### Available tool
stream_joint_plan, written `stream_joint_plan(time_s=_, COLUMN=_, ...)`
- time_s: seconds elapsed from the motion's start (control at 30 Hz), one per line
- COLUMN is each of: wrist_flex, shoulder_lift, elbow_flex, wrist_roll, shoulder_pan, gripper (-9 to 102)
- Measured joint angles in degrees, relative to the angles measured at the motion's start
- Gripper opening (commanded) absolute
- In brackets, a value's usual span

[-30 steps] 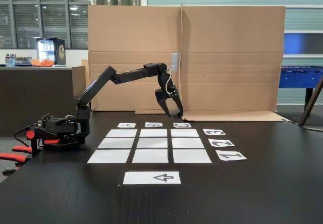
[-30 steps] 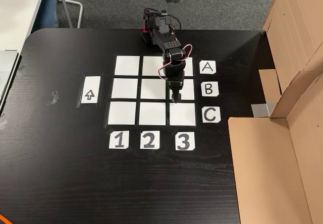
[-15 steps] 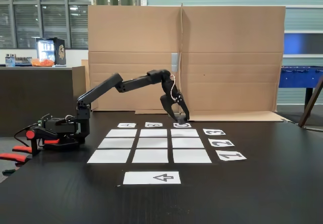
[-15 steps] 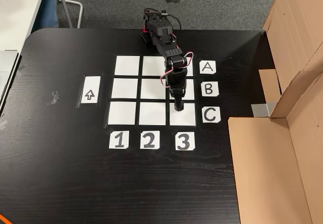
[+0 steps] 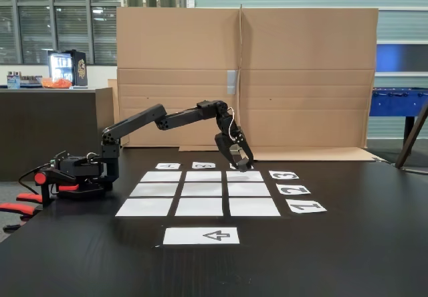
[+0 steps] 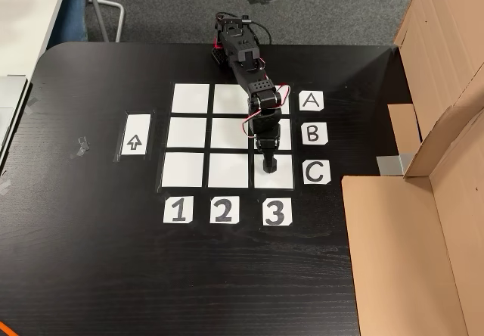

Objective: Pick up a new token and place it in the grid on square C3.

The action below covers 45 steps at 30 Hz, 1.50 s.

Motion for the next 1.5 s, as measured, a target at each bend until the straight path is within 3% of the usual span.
stream_joint_plan(time_s=0.47, wrist_flex=-1.6, shoulder_lift=-1.3, elbow_flex=-2.2, wrist_roll=0.0, shoulder_pan=-1.2, gripper=1)
stream_joint_plan(time_s=0.67, wrist_flex=-1.5, shoulder_lift=-1.7, elbow_flex=-2.2, wrist_roll=0.0, shoulder_pan=-1.2, gripper=31)
stream_joint_plan(time_s=0.83, wrist_flex=-1.5, shoulder_lift=-1.8, elbow_flex=-2.2, wrist_roll=0.0, shoulder_pan=-1.6, gripper=46)
stream_joint_plan(time_s=1.17, wrist_flex=-2.1, shoulder_lift=0.5, elbow_flex=2.7, wrist_roll=0.4, shoulder_pan=-2.1, gripper=66)
stream_joint_plan(time_s=1.5, wrist_flex=-10.0, shoulder_lift=24.6, elbow_flex=27.0, wrist_roll=0.5, shoulder_pan=-1.4, gripper=67)
